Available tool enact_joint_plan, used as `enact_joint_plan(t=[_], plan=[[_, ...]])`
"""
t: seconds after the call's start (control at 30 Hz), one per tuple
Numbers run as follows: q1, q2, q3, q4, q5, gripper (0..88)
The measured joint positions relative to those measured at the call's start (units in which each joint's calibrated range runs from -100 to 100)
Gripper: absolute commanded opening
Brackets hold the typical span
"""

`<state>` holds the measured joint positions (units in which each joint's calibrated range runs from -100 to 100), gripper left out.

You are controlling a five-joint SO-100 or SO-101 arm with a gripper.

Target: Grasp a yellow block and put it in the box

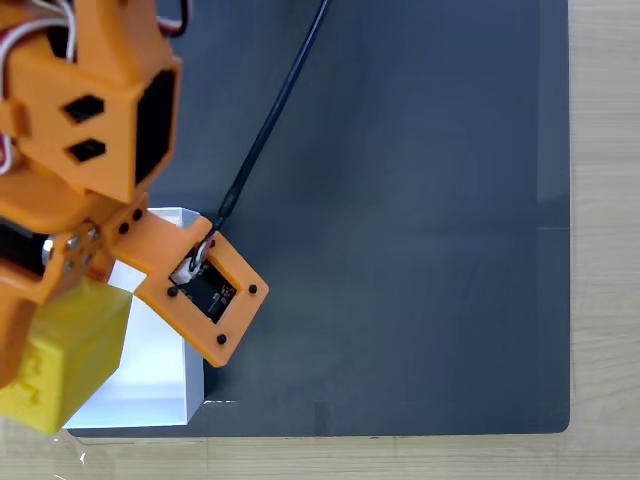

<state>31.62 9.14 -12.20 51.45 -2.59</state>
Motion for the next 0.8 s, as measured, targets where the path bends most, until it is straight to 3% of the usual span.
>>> enact_joint_plan(t=[0.33,0.67,0.8], plan=[[3.15,9.78,0.0,-3.38,0.0,29.5],[3.15,15.42,0.0,-3.63,4.49,30.4],[3.15,15.59,0.0,-3.63,5.86,37.9]])
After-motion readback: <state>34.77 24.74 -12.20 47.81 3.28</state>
